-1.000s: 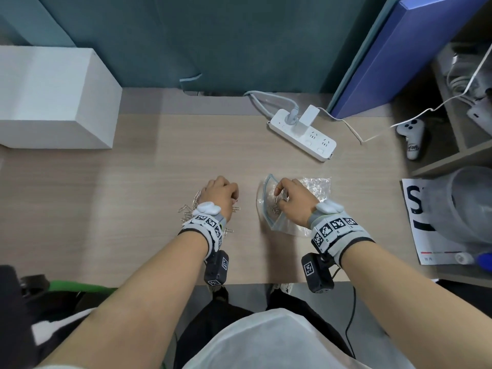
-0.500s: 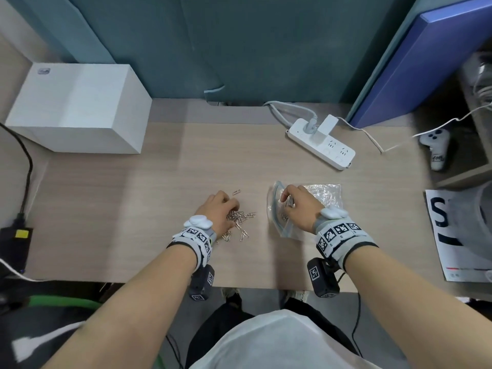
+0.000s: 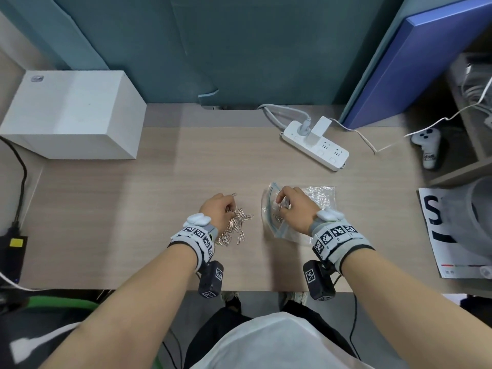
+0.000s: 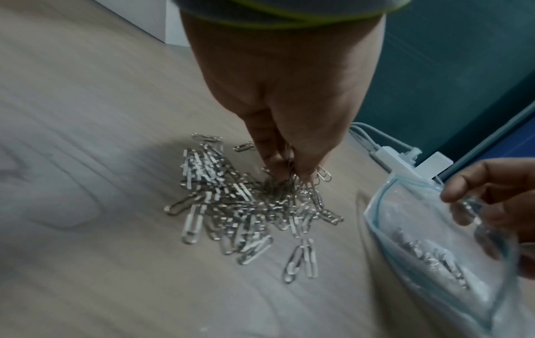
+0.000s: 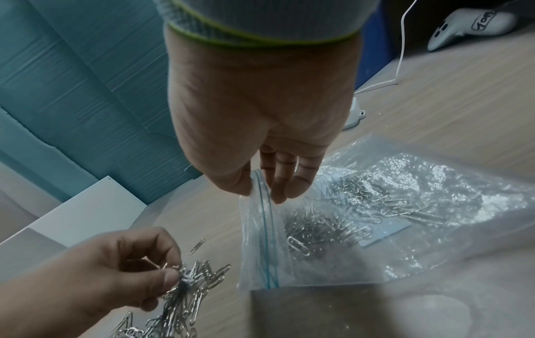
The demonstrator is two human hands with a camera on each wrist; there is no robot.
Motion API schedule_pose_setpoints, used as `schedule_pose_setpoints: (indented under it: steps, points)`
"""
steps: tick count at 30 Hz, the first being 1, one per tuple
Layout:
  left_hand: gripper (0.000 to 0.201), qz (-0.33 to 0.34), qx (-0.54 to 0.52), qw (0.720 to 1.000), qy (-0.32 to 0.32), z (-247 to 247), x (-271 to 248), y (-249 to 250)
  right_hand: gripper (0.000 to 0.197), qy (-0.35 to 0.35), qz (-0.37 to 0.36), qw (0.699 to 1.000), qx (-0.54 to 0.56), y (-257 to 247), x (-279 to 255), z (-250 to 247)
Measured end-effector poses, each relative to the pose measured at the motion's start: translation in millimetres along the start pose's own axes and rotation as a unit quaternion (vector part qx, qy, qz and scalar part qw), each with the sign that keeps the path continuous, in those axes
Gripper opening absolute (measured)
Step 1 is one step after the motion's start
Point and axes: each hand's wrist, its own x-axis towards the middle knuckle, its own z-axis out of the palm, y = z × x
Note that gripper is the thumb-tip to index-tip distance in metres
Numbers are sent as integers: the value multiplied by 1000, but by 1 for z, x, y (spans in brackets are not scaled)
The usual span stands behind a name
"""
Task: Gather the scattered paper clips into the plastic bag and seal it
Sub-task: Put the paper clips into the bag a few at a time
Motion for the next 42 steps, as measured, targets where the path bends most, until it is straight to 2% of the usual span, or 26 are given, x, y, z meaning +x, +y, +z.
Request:
schedule_pose_setpoints:
  steps: [5,9,11,13,16,21,23,25,30,35,39,40,42]
  points:
    - [14,-11,-94,995,-6,6,5,51,16,6,-5,1000,-1,1,-3,-3]
    - [20,15,-235,968,-91,19,6,87,19,3,-6,1000,2,0,-4,-5]
    - [23,22,-245,963,-106,19,7,86,22,4,-2,1000,8,2,-4,-7]
    - [22,12,-221,973,-59,15,11,76,24,6,0,1000,6,3,-5,-8]
    - [21,-9,-98,995,0,10,16,53,24,8,5,1000,0,5,-6,-10]
    - [59,50,60,997,-17,19,17,39,23,33,22,999,-10,8,-9,-13]
    - [62,85,95,991,-32,28,18,47,22,39,25,999,-11,11,-11,-14]
    - [54,119,126,984,-37,35,22,54,22,46,33,998,-17,14,-11,-16]
    - [13,150,133,980,-16,39,28,52,22,41,43,998,-25,23,-13,-21]
    - [17,131,138,981,-38,20,27,23,18,32,37,999,-13,20,-9,-18]
    - [10,119,162,977,-74,-6,18,9,17,20,21,999,-13,11,-4,-12]
    - [18,117,175,975,-64,-12,14,6,17,18,17,1000,-12,8,-3,-11]
    - [52,86,206,974,-39,-23,1,4,16,13,9,1000,-9,4,-1,-8]
